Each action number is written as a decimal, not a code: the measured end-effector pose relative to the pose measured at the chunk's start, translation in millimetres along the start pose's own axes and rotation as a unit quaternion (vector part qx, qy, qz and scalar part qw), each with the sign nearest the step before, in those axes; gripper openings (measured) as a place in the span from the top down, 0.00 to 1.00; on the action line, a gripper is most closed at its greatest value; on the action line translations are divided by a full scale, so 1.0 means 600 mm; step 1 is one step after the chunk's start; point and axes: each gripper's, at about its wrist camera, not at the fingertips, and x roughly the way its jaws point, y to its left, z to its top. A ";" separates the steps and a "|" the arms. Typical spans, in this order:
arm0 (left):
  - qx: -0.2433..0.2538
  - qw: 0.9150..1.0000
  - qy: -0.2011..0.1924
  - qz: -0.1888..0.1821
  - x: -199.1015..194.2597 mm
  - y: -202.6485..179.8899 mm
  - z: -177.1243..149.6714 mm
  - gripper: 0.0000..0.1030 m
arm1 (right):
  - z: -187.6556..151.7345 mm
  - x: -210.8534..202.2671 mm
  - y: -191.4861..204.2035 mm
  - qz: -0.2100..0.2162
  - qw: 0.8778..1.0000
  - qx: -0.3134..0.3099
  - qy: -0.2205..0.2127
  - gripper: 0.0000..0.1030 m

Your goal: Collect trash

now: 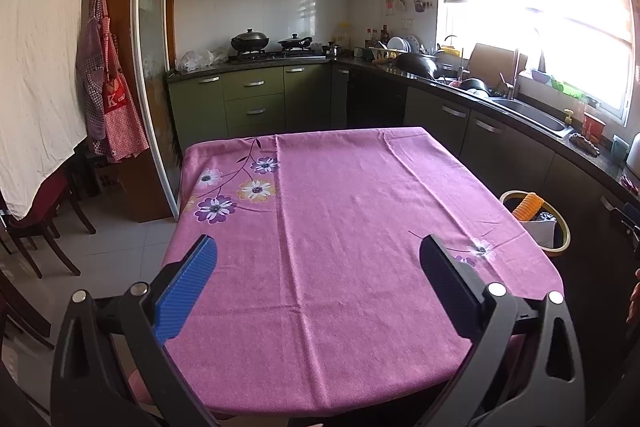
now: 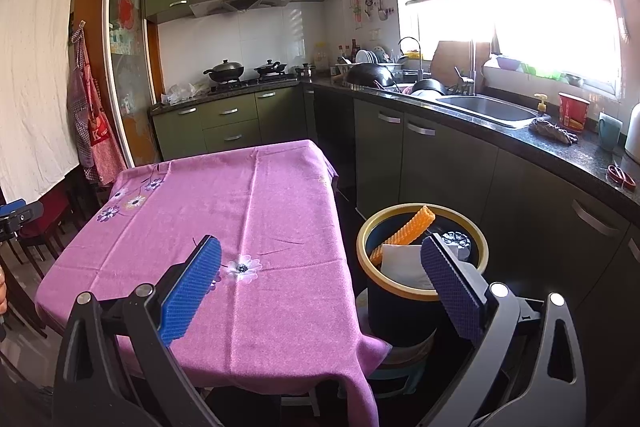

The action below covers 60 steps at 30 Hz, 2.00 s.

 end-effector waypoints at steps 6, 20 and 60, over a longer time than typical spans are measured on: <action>0.002 1.000 0.003 -0.004 0.001 -0.005 -0.001 0.06 | 0.001 0.001 0.000 0.002 1.000 0.001 0.001 0.04; 0.005 1.000 0.006 -0.007 0.001 -0.007 -0.001 0.06 | 0.000 0.001 0.000 0.004 1.000 0.002 -0.001 0.04; 0.004 1.000 0.016 -0.026 0.010 -0.006 -0.002 0.06 | -0.009 0.009 0.010 0.005 1.000 0.001 0.003 0.04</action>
